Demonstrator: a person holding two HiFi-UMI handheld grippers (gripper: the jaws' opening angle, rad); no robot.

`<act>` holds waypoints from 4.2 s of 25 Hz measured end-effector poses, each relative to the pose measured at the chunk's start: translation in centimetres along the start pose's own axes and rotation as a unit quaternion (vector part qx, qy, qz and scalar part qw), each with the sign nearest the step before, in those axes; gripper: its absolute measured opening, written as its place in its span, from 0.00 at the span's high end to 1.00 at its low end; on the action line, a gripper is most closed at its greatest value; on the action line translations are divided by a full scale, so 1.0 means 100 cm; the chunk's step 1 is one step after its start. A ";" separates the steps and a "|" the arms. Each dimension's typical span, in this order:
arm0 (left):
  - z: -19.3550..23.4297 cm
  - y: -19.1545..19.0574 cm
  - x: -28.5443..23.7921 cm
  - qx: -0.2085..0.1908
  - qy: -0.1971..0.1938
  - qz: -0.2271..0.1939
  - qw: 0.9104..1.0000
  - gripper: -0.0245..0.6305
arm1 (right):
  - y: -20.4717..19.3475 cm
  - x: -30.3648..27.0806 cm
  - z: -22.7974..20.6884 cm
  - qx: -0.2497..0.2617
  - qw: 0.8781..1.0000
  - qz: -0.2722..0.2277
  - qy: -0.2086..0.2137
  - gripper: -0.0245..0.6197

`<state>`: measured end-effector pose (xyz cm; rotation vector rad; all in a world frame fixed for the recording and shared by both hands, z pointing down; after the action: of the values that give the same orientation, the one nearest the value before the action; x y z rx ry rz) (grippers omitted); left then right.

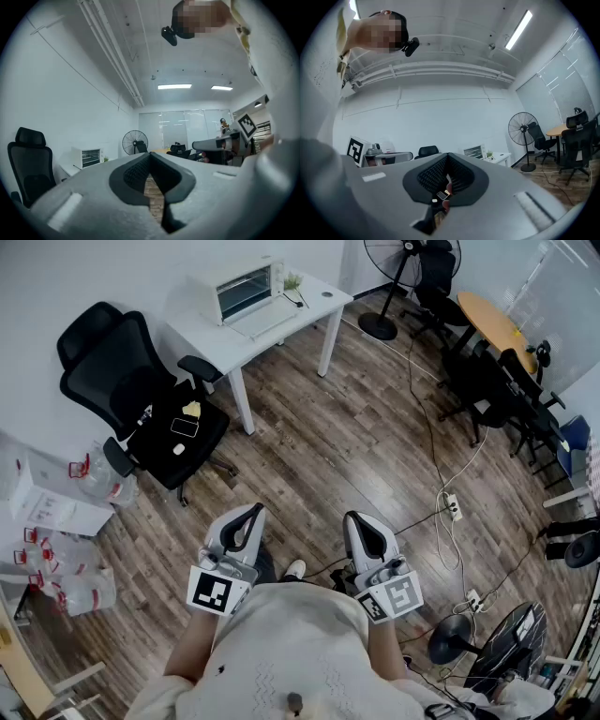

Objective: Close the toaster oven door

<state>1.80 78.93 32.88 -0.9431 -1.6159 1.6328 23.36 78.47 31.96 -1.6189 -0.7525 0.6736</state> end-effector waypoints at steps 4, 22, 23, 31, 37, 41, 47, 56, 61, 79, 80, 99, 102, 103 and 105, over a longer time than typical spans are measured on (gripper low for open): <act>-0.005 0.001 0.006 0.007 -0.007 0.002 1.000 0.96 | 0.000 0.011 0.009 0.006 1.000 -0.002 -0.004 0.95; -0.022 0.001 -0.012 0.010 -0.021 -0.014 1.000 0.96 | 0.001 0.028 -0.007 0.018 0.999 0.012 -0.024 0.95; -0.022 0.000 -0.014 0.013 -0.021 -0.015 1.000 0.96 | 0.001 0.027 -0.009 0.017 0.999 0.012 -0.025 0.95; -0.020 -0.002 -0.028 0.026 -0.015 -0.025 0.999 0.96 | 0.003 0.016 -0.023 0.019 1.000 0.011 -0.019 0.95; 0.003 -0.006 -0.047 0.023 -0.015 -0.028 0.999 0.96 | 0.007 -0.009 -0.038 0.026 0.999 0.009 -0.026 0.95; 0.023 -0.007 -0.080 0.018 -0.030 -0.025 0.999 0.96 | 0.009 -0.033 -0.059 0.033 0.998 0.016 -0.043 0.95; 0.045 0.006 -0.151 0.032 -0.056 -0.034 0.997 0.96 | 0.019 -0.071 -0.097 0.029 0.997 0.023 -0.062 0.95; 0.091 0.013 -0.243 0.027 -0.105 -0.031 0.994 0.96 | 0.031 -0.140 -0.149 0.024 0.994 0.022 -0.101 0.95; 0.125 0.018 -0.281 0.021 -0.117 -0.039 0.992 0.96 | 0.034 -0.179 -0.171 0.022 0.993 0.024 -0.114 0.95; 0.219 0.005 -0.323 0.039 -0.096 -0.031 0.994 0.96 | 0.039 -0.281 -0.191 0.041 0.992 0.032 -0.114 0.95; 0.220 0.004 -0.324 0.038 -0.093 -0.031 0.994 0.96 | 0.038 -0.283 -0.193 0.040 0.992 0.033 -0.111 0.95; 0.251 0.007 -0.443 0.033 -0.005 -0.022 0.999 0.96 | 0.053 -0.386 -0.324 0.027 0.998 0.044 -0.021 0.95; 0.251 0.013 -0.470 0.035 0.013 -0.023 0.999 0.96 | 0.063 -0.401 -0.352 0.027 0.999 0.042 -0.003 0.95; 0.252 0.015 -0.478 0.036 0.020 -0.023 0.999 0.96 | 0.066 -0.406 -0.361 0.028 0.999 0.042 0.003 0.95; 0.251 0.017 -0.494 0.036 0.036 -0.023 0.998 0.96 | 0.071 -0.415 -0.380 0.027 0.999 0.041 0.015 0.95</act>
<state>6.93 23.70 33.20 -0.9119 -1.5088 1.5975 27.41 21.95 32.35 -1.6140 -0.6427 0.7204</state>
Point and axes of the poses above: the fingertips, and each gripper's own axes: x backward along the fingers, z to its left, y out of its top, the point moved 6 cm from there along x, backward along the fingers, and after that the axes turned 4 degrees about z, right-handed, at the moved point
